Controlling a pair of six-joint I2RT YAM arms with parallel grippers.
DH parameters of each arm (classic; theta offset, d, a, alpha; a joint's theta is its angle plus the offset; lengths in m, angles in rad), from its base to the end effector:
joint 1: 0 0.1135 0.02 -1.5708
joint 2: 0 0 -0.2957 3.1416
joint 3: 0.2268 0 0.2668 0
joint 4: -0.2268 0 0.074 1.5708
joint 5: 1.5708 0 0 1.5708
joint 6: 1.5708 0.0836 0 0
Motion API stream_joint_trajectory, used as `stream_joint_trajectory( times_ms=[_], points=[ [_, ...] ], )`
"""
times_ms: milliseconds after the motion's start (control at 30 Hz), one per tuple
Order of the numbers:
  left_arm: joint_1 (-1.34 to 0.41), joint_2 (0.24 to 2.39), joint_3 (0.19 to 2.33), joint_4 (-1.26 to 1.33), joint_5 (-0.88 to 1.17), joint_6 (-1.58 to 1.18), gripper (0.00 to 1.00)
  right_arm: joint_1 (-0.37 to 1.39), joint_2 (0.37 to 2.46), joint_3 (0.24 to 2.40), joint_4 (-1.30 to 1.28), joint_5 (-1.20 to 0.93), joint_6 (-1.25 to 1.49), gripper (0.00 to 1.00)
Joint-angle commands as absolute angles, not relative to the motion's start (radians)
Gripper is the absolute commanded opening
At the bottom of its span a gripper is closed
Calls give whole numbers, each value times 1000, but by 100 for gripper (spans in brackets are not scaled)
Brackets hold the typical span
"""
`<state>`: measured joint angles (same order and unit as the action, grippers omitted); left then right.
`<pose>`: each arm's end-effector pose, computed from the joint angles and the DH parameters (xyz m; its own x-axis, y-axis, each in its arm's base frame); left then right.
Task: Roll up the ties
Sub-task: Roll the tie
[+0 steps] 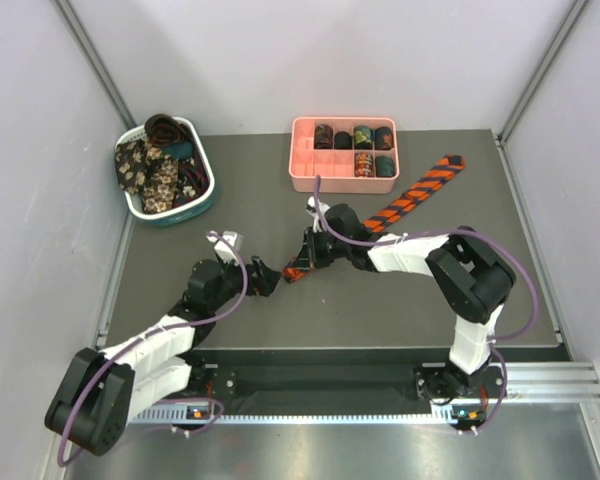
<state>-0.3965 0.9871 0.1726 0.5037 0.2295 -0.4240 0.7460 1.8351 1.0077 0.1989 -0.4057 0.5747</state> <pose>0.2021 -0.1052 0.1648 -0.4940 -0.2275 -0.8392 0.4088 0.7910 -0.4551 0.3003 0.3224 0.1595 -0.8289 -0.0859 -0.5528 -0.4855 0.6014 0.6345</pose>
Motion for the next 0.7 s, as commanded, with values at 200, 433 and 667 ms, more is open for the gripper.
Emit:
stream_joint_trajectory(
  times_ms=[200,433,667],
  points=[
    [-440,1040,262,508,203,-324,91,701,1856,1002,198,-339,525,0],
    [-468,1100,331,460,250,-262,90,699,1825,937,247,-226,529,0],
    [-515,1232,434,341,259,-176,95,698,1854,911,302,-219,519,0]
  ],
)
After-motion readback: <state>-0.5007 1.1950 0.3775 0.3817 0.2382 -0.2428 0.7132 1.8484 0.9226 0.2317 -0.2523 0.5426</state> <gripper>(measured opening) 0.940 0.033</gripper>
